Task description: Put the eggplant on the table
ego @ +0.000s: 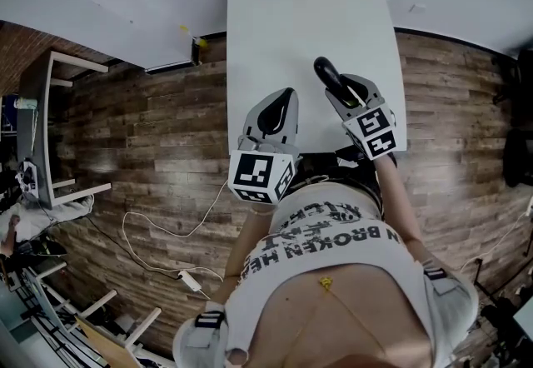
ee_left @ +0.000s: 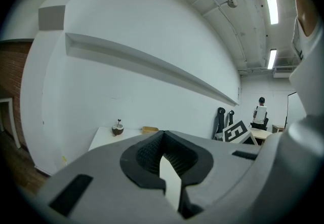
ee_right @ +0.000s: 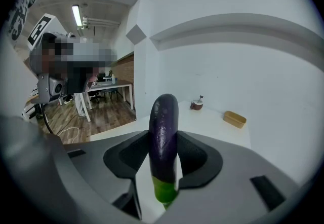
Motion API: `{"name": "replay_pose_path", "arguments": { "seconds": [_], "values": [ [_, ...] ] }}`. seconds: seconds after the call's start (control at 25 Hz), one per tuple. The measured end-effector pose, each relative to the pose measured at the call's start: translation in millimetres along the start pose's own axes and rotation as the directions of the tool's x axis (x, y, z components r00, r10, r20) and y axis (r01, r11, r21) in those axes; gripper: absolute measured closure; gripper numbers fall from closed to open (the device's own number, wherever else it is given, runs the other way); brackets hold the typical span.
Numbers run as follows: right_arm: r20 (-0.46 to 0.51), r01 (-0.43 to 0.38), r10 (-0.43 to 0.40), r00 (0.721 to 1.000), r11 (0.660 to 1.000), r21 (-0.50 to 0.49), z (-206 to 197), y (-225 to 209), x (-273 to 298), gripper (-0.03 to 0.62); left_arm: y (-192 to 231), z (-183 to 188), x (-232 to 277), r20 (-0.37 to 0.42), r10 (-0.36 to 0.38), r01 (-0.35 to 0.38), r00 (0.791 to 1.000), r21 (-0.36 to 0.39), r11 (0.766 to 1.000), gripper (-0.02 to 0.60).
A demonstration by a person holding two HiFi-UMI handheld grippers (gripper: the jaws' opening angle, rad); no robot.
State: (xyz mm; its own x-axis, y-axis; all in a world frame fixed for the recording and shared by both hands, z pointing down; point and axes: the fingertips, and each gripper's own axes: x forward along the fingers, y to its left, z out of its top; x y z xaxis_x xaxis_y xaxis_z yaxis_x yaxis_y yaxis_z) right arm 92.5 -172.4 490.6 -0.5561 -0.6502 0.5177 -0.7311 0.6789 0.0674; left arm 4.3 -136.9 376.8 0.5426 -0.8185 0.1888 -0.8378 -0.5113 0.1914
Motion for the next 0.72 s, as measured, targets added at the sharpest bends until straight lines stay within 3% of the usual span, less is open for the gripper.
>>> {"name": "replay_pose_path", "arguments": {
  "seconds": [0.72],
  "values": [
    [-0.124,-0.032,0.03,0.992,0.999,-0.021,-42.3,10.8,27.6,0.42,11.7,-5.0,-11.6,-0.006,0.03,-0.03,1.0,-0.023,0.999,0.583]
  ]
}}
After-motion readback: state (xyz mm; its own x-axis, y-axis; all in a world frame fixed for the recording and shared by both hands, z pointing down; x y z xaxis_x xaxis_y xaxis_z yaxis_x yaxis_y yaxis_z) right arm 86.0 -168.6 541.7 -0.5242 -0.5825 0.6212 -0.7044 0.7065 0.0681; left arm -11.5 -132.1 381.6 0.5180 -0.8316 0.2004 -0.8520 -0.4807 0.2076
